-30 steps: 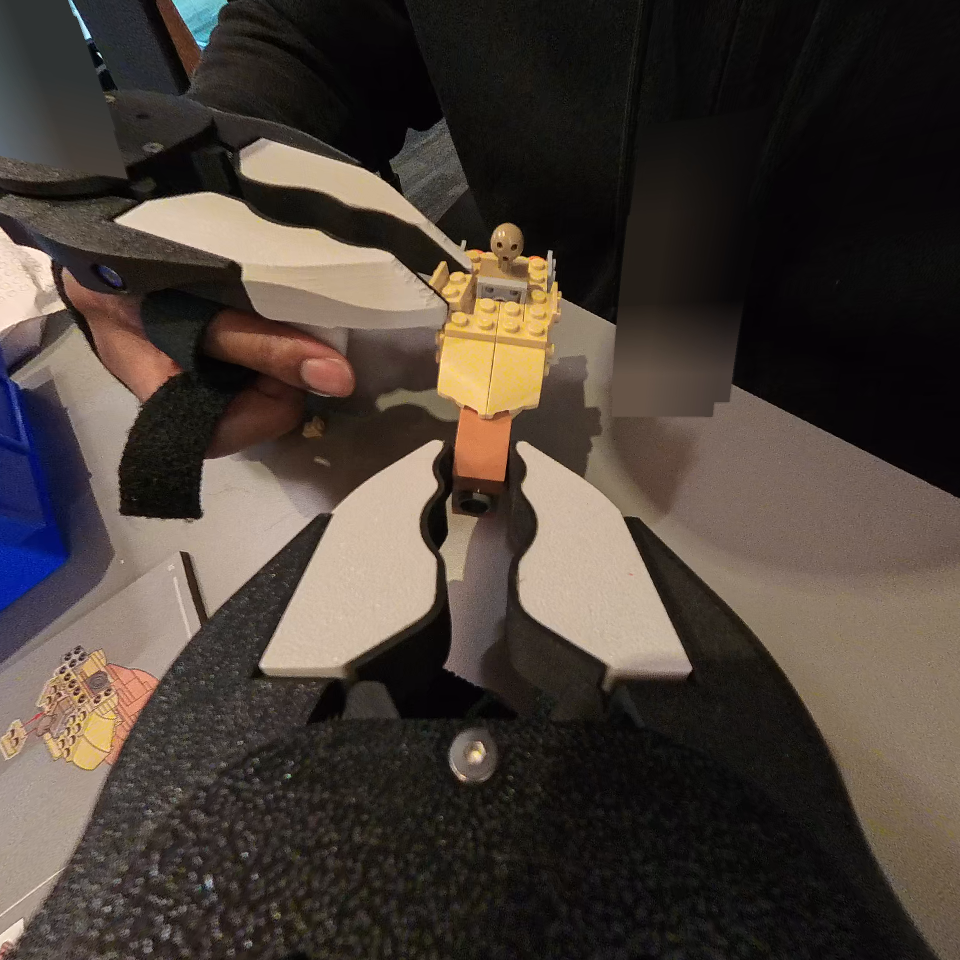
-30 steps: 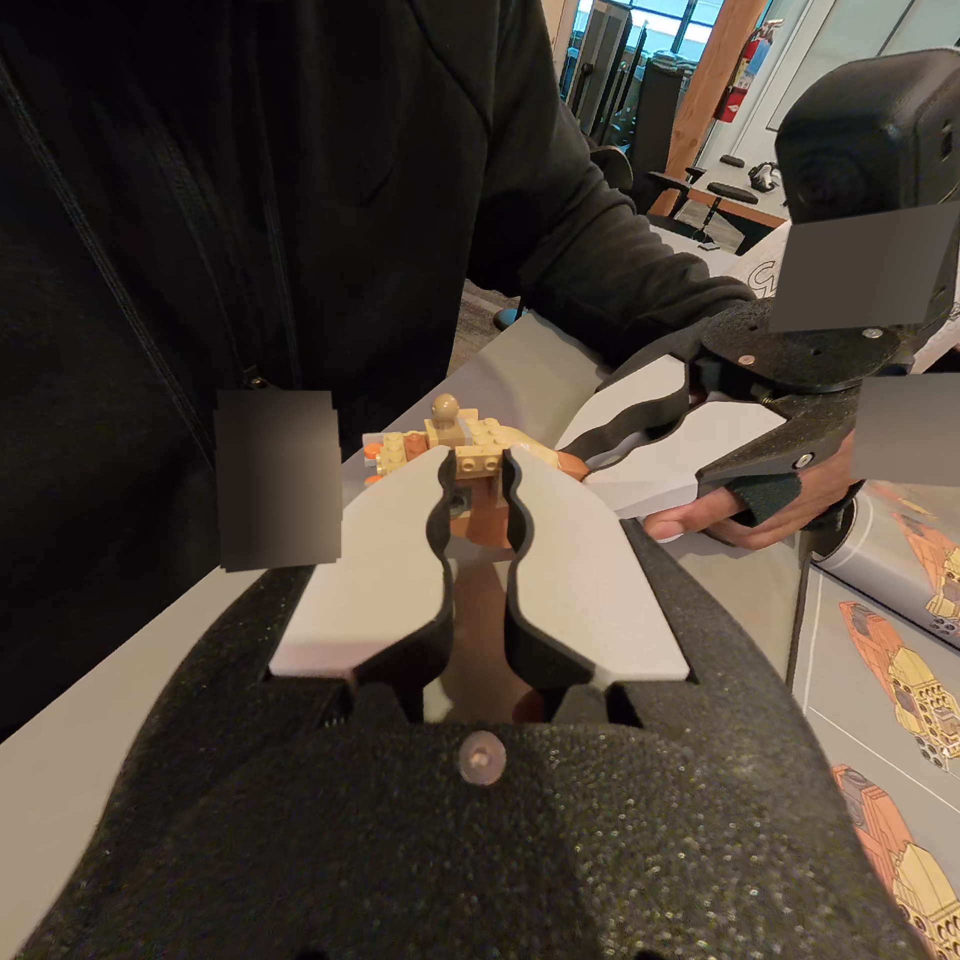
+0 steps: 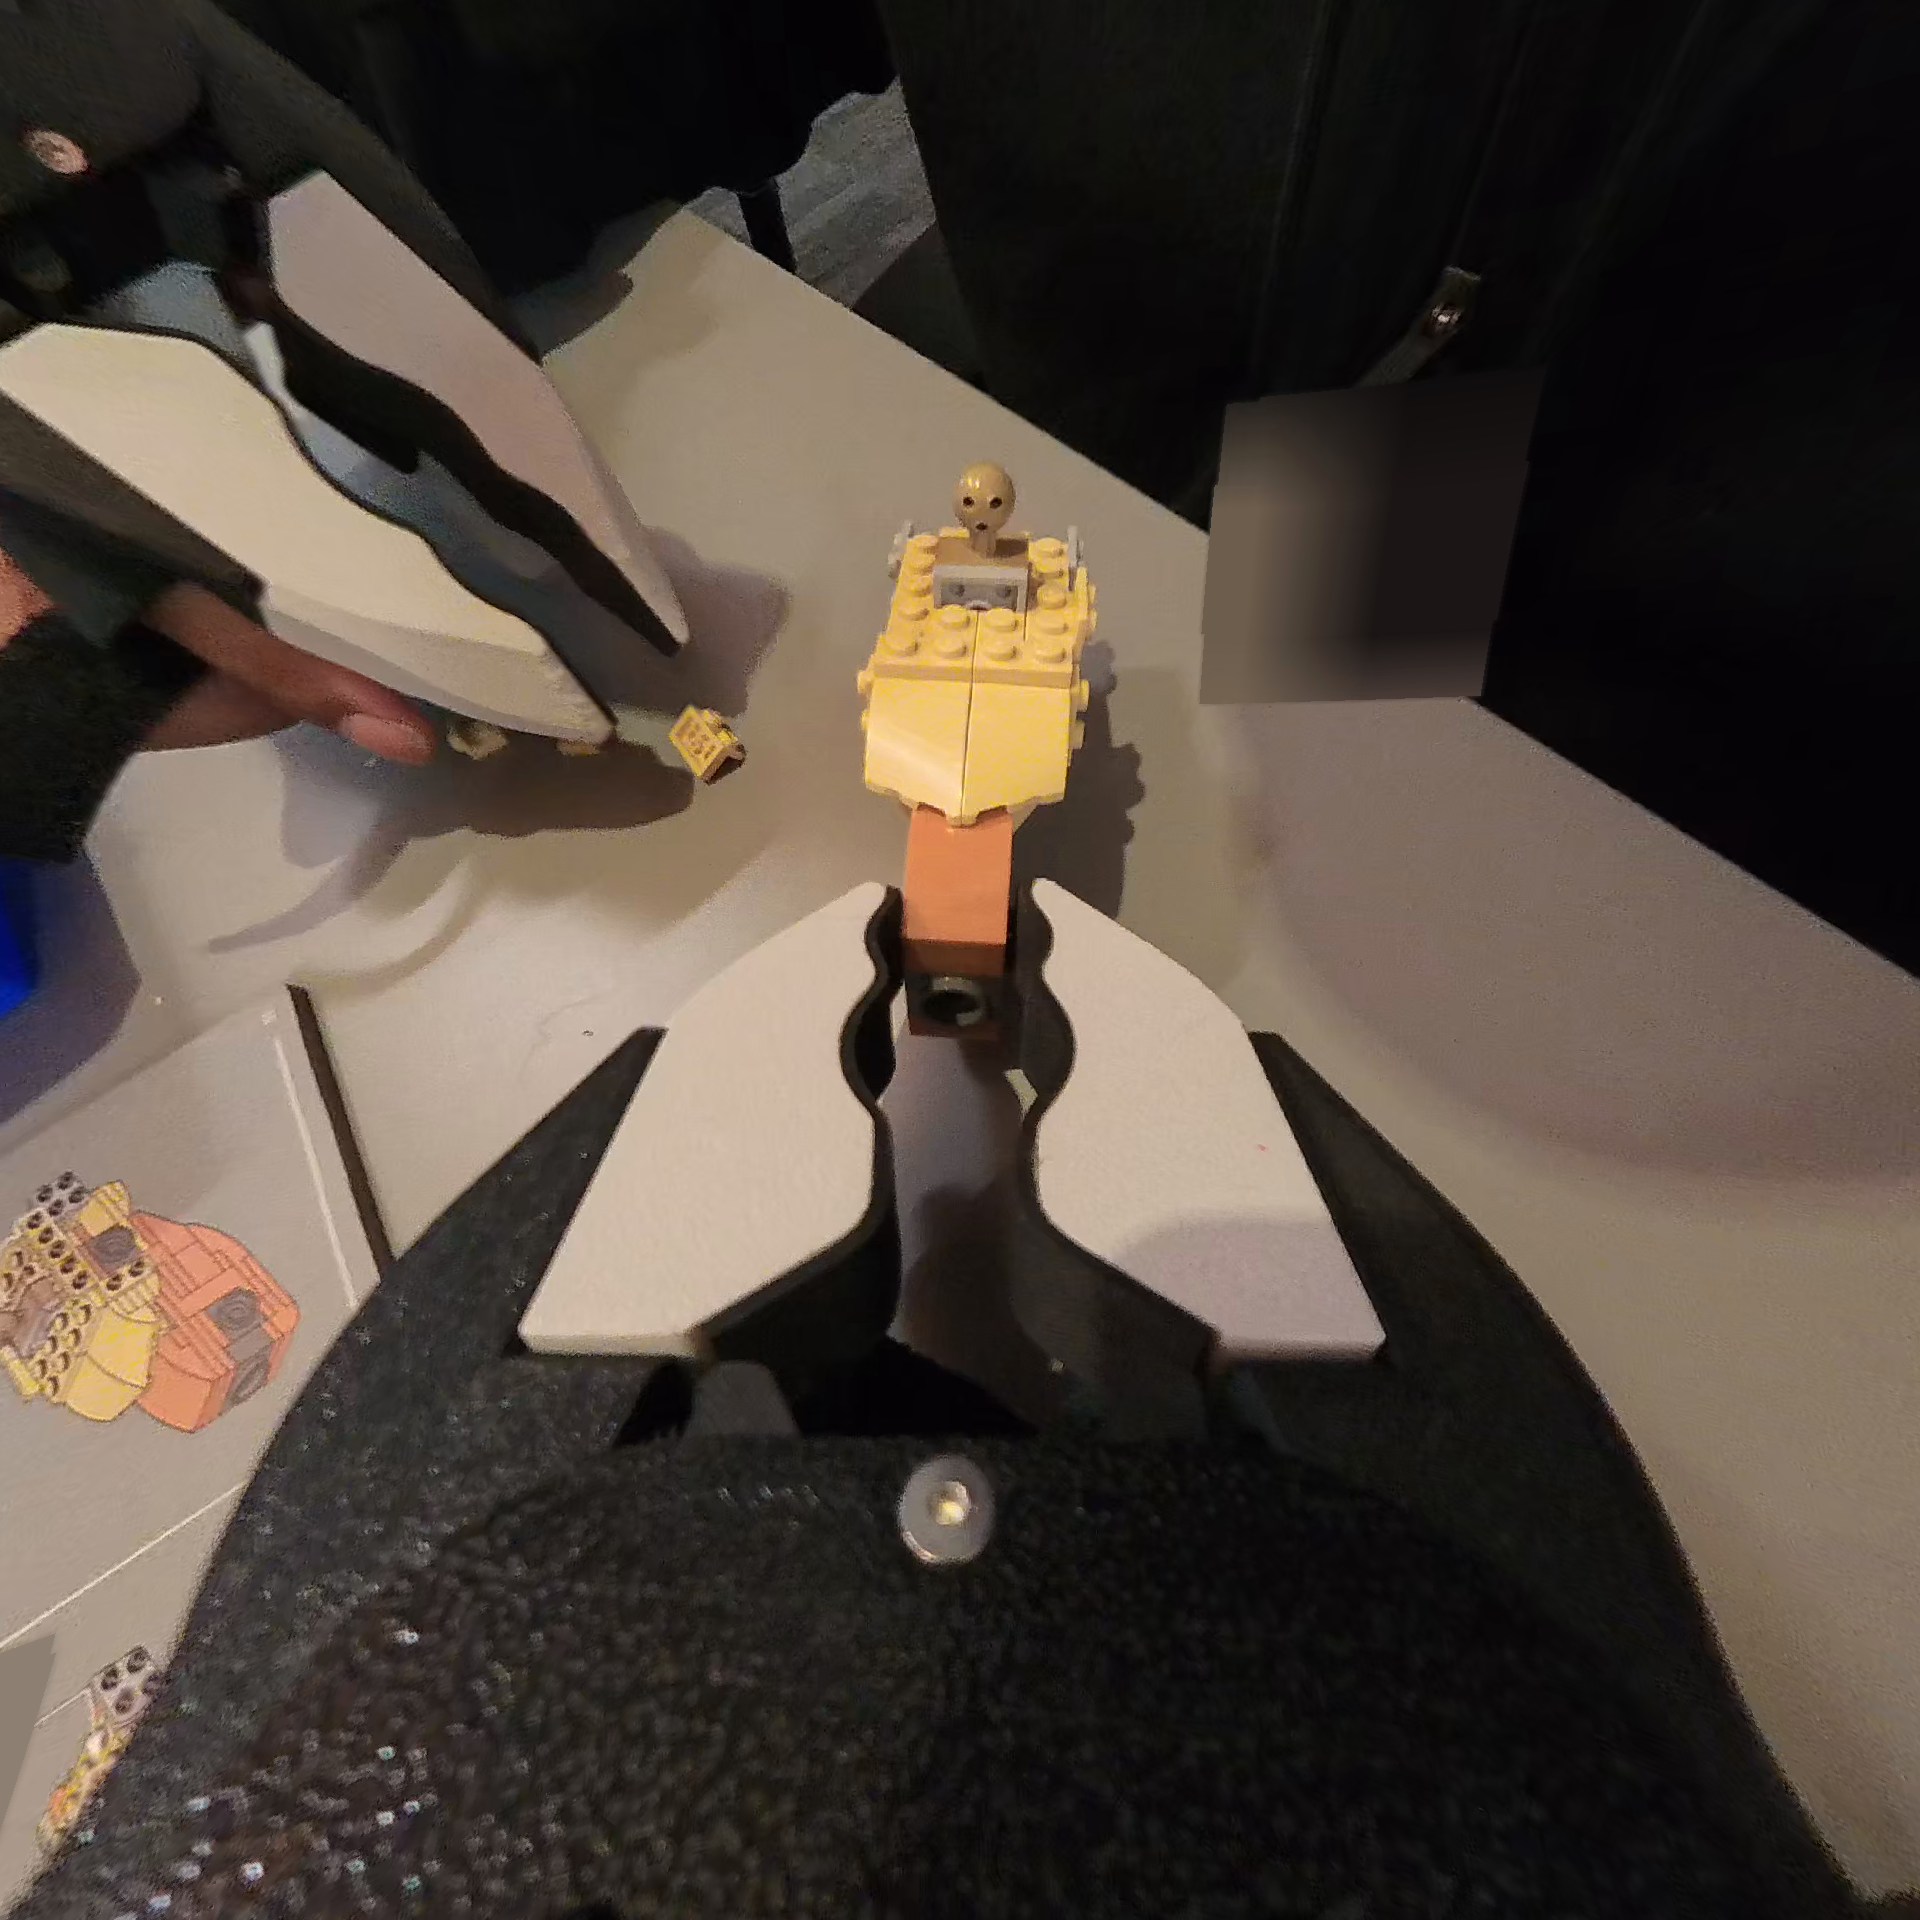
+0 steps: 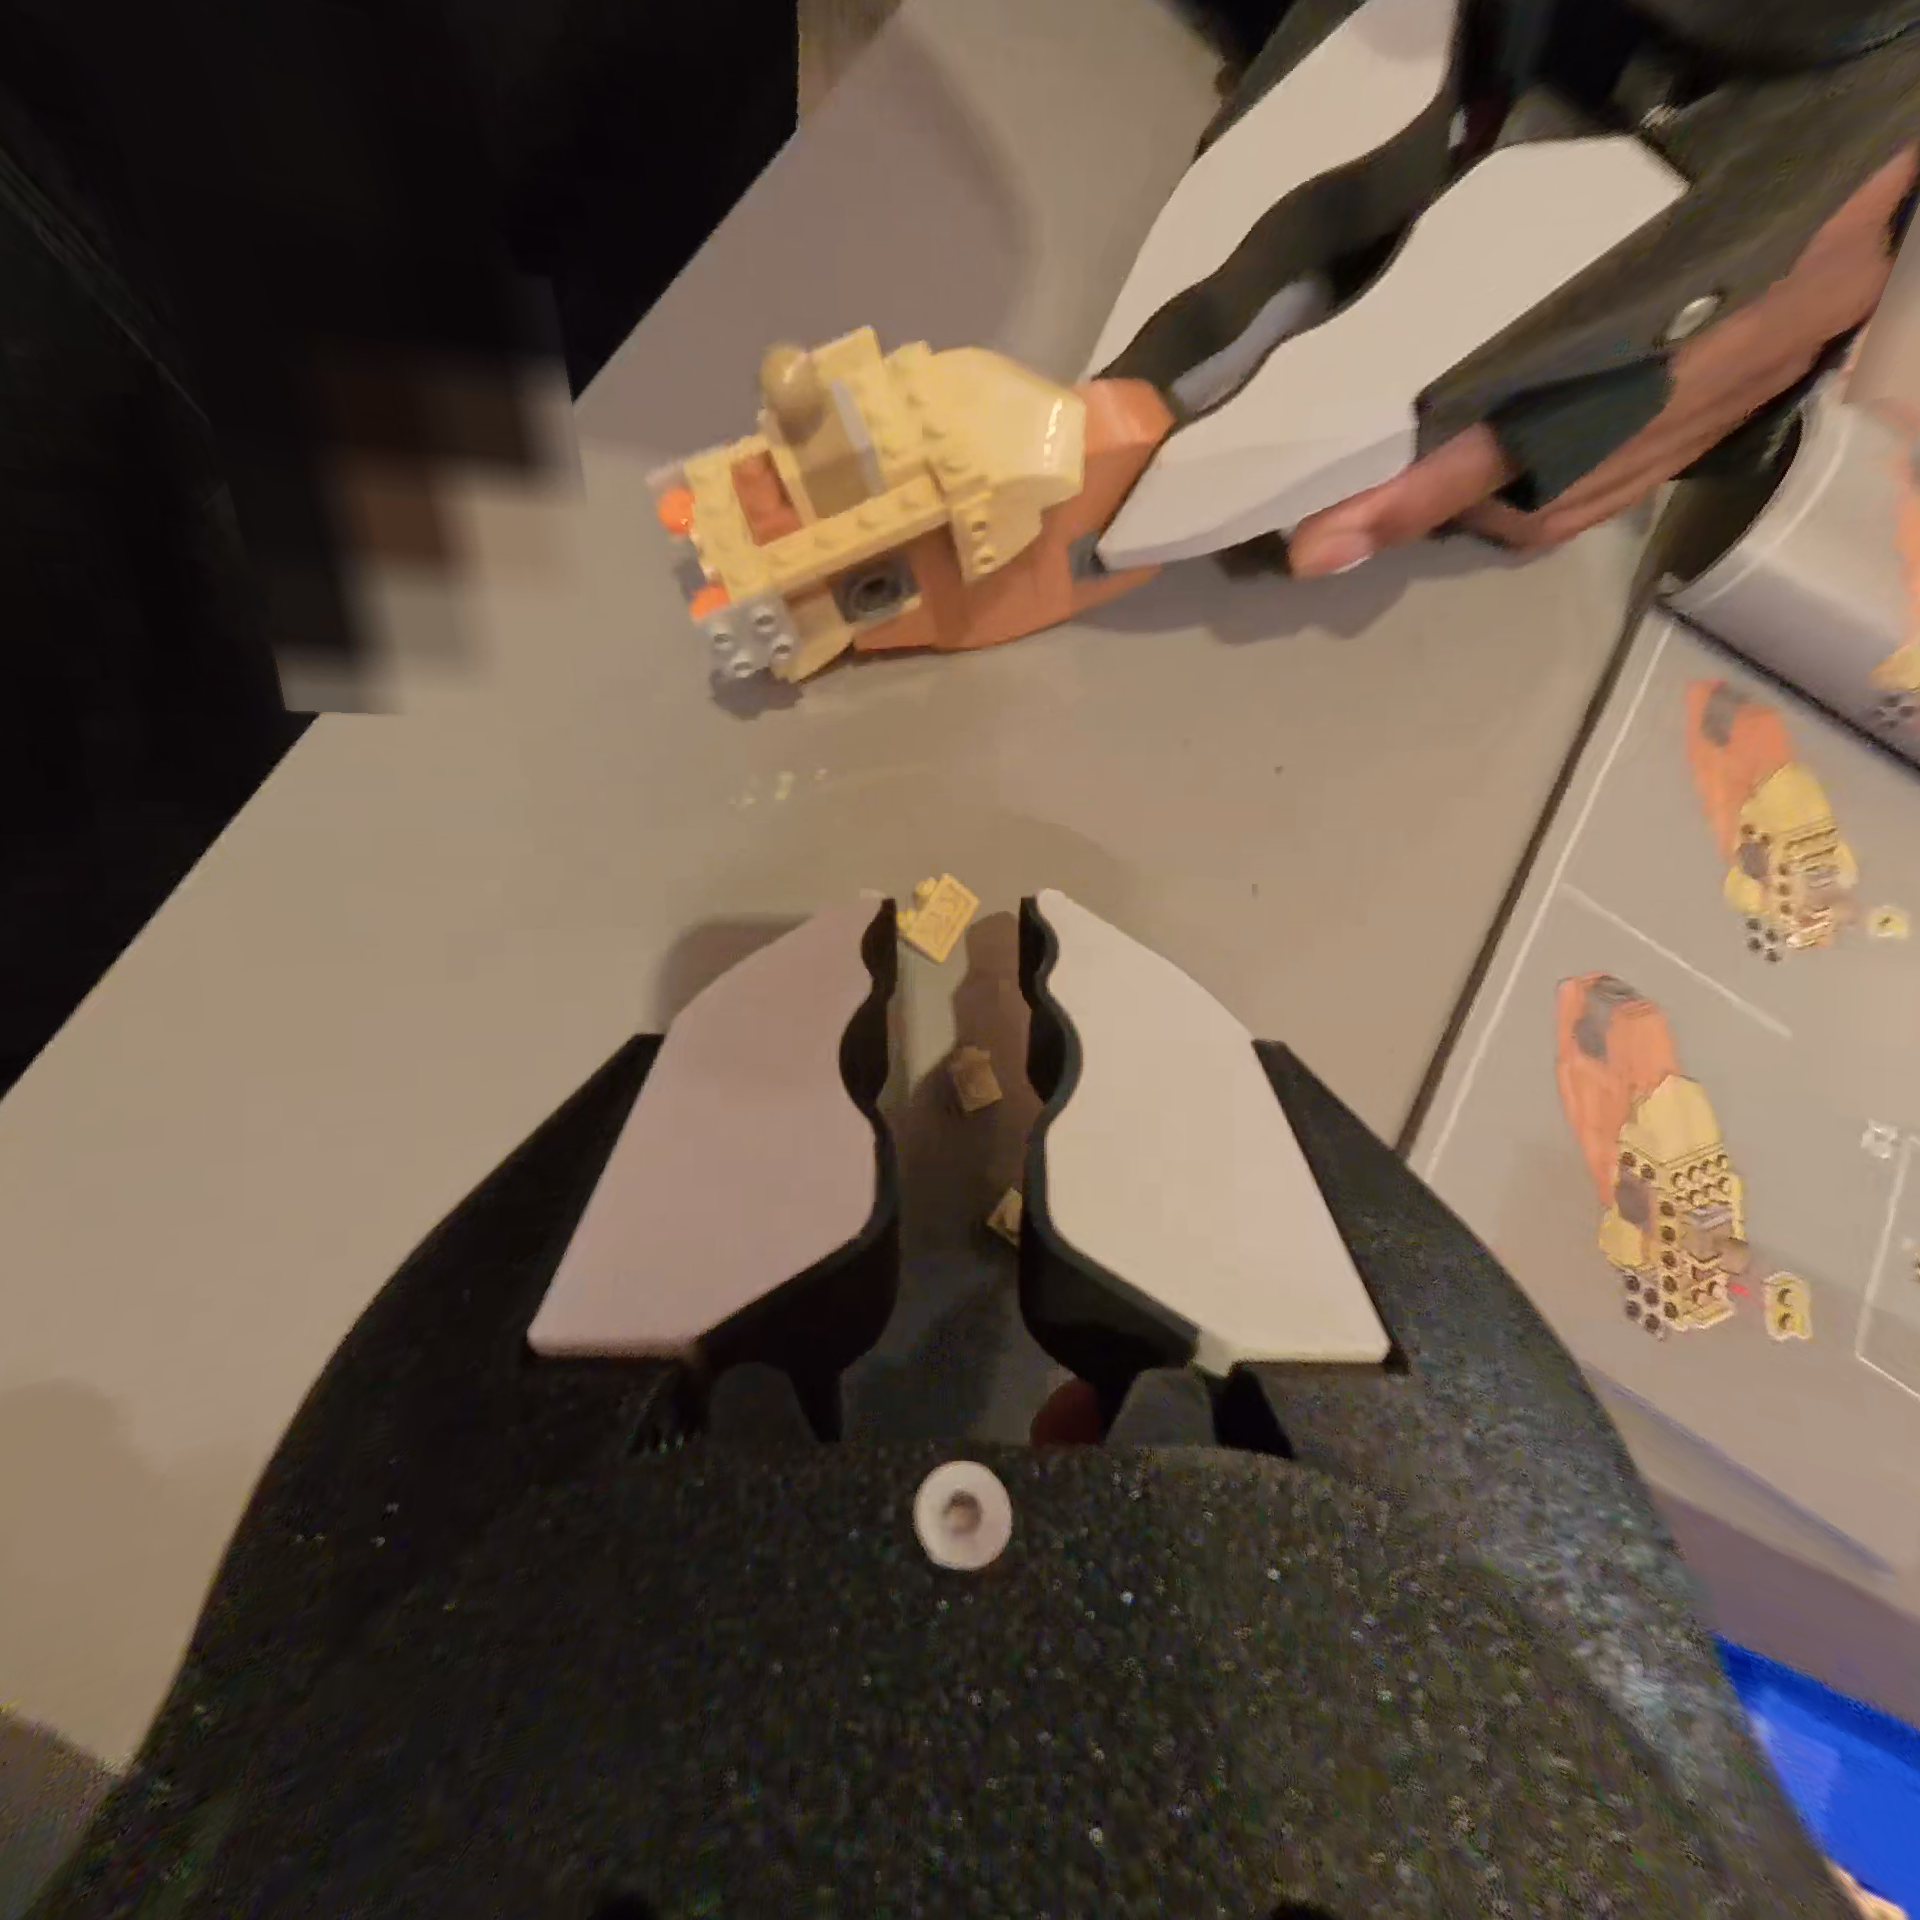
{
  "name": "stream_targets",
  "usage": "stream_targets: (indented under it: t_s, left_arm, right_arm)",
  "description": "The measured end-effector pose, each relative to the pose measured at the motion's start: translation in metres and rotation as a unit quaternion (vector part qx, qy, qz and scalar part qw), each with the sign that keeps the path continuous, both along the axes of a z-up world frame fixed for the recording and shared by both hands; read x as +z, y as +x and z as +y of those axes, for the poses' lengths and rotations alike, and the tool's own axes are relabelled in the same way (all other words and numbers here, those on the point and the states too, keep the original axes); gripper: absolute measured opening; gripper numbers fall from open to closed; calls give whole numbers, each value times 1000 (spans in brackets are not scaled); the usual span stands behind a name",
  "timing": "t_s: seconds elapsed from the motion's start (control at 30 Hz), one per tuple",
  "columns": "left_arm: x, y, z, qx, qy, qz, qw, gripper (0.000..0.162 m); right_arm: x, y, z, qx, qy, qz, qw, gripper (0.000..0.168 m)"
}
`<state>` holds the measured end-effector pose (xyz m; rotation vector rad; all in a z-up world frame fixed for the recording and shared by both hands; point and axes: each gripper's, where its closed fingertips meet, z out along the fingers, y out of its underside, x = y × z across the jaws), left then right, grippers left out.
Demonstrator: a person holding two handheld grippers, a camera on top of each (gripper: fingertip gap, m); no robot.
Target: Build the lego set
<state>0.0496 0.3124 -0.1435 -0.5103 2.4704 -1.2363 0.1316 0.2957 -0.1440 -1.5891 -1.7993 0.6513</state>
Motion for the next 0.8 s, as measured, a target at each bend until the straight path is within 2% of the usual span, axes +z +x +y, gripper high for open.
stream_targets:
  t_s: [0.2,0.57,0.63,0.8]
  left_arm:
    - [0,1,1,6,1,0,1000,20]
    - [3,4,6,30,-3,-19,999,23]
    - [5,3,7,33,-9,-18,999,24]
    - [1,0,13,42,-4,-3,999,29]
  right_arm:
    - [-19,0,-3,6,5,-53,999,22]
    - [-20,-6,1,2,21,-50,999,13]
    - [-18,-7,4,1,31,-45,999,7]
    - [-14,-9,7,-1,41,-28,999,7]
